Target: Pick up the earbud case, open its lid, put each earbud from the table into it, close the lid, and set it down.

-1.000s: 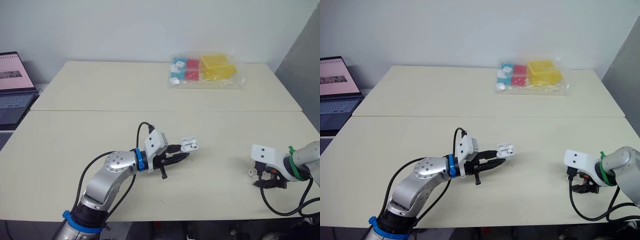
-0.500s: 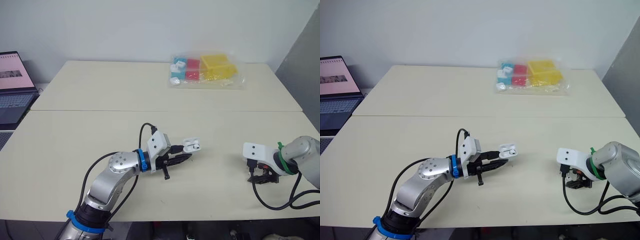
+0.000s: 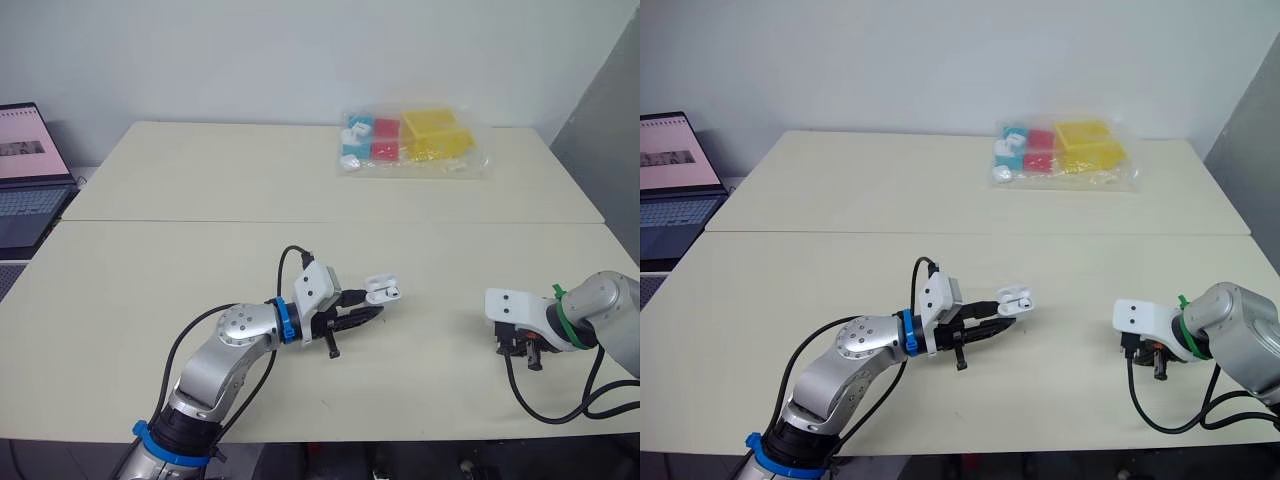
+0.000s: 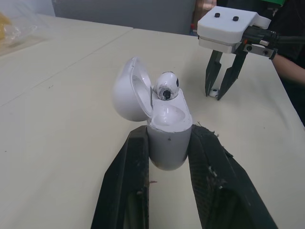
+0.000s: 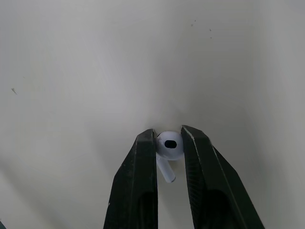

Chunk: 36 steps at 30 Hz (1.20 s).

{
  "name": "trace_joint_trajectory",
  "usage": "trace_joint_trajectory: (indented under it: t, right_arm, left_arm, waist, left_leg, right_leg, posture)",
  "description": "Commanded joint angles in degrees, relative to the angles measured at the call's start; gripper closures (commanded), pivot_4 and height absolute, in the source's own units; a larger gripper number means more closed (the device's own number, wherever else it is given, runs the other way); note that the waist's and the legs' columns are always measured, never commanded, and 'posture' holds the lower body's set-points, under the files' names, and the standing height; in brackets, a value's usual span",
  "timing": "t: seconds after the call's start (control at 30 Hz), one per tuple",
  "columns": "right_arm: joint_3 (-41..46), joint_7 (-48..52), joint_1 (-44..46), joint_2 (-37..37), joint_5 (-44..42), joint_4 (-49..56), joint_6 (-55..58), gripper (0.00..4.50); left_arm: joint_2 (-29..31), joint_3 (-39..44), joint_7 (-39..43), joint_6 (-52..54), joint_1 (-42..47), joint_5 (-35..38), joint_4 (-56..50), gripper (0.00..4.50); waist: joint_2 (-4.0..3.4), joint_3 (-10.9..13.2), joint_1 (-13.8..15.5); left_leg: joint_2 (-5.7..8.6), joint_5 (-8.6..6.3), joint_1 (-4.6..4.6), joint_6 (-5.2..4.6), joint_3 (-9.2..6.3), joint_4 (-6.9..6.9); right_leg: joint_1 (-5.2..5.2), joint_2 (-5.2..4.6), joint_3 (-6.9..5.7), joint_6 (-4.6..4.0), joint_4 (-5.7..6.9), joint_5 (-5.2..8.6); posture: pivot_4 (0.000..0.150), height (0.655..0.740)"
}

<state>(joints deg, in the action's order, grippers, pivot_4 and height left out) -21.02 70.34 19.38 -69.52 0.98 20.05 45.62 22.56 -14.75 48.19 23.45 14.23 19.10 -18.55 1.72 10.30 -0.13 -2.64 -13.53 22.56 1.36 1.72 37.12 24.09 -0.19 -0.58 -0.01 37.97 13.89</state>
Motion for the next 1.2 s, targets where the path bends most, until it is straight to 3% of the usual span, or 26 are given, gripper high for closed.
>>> trace_joint_trajectory:
  t: [0.03, 0.17, 0.33, 0.47, 0.57, 0.7, 1.03, 1.2]
  right_arm:
    - [0.8, 0.0, 0.0, 0.1, 0.2, 0.2, -0.7, 4.11]
    - [2.0, -0.2, 0.3, 0.3, -0.4, 0.4, -2.1, 4.11]
    - [15.1, 2.1, 3.9, 2.4, -12.1, 6.4, -1.1, 4.11]
    - [20.4, 1.4, 6.0, 5.6, -19.5, 10.0, 2.1, 4.11]
    - [29.3, -7.3, 13.3, 19.3, -32.9, 13.2, 11.0, 4.11]
    - [34.6, -22.2, 14.5, 36.4, -39.2, 17.1, 12.2, 4.11]
    - [28.6, -36.3, 3.3, 48.8, -38.3, 22.2, 3.8, 4.11]
    - [22.2, -39.0, -1.2, 50.8, -31.3, 20.1, -6.3, 4.11]
  left_arm:
    - [-0.2, 0.3, 0.1, -1.1, 0.8, 0.5, -1.3, 3.72]
    - [-0.2, 0.3, 0.1, -1.2, 0.9, 0.4, -1.0, 3.72]
    - [-1.1, 1.6, -0.8, -1.0, 1.5, 1.2, -0.6, 3.72]
    - [-1.9, 2.2, -1.2, -1.0, 2.2, 1.8, -0.1, 3.72]
    - [-2.8, 2.5, -1.6, -1.1, 3.8, 2.1, 0.7, 3.72]
    - [-4.5, 3.3, -2.4, 0.5, 5.9, 3.5, 1.3, 3.72]
    - [-3.8, 4.8, -2.1, 1.6, 9.5, 4.9, 3.4, 3.72]
    - [-3.0, 5.1, -1.4, 1.8, 10.1, 4.9, 3.5, 3.72]
  waist:
    - [0.0, 0.0, 0.0]
    - [0.0, 0.0, 0.0]
    - [-0.04, 0.0, -0.1]
    - [0.04, 0.0, 0.0]
    - [0.09, 0.0, -0.3]
    - [0.14, 0.0, 0.0]
    - [0.12, 0.0, 0.0]
    - [0.12, 0.0, -0.1]
  left_leg:
    - [0.0, 0.0, 0.0, 0.0, 0.0, 0.0]
    - [-0.01, 0.0, -0.02, 0.0, -0.01, 0.0]
    - [0.0, 0.0, 0.0, 0.0, 0.01, -0.02]
    - [-0.03, 0.0, 0.01, 0.0, -0.09, -0.03]
    - [-0.05, 0.0, 0.04, 0.0, -0.06, 0.0]
    - [-0.03, 0.0, 0.11, 0.0, -0.15, 0.05]
    - [0.0, 0.0, 0.23, -0.01, -0.13, 0.0]
    - [-0.01, 0.0, 0.13, -0.01, -0.12, 0.0]
  right_leg:
    - [0.0, 0.0, 0.0, 0.0, 0.01, 0.0]
    - [0.01, 0.01, 0.0, 0.0, 0.03, 0.0]
    - [0.04, 0.02, 0.01, 0.0, 0.04, 0.0]
    - [-0.01, 0.05, -0.08, -0.01, 0.01, 0.0]
    - [0.0, 0.06, -0.01, -0.01, 0.04, -0.01]
    - [0.01, 0.05, -0.07, 0.03, 0.08, -0.03]
    - [0.09, 0.02, -0.04, 0.03, 0.02, -0.03]
    - [0.05, 0.05, -0.04, 0.03, 0.06, -0.03]
  posture:
    - [0.15, 0.7387]
    - [0.15, 0.7387]
    - [0.15, 0.7387]
    - [0.15, 0.7387]
    - [0.15, 0.7387]
    - [0.15, 0.7387]
    - [0.15, 0.7387]
    - [0.15, 0.7387]
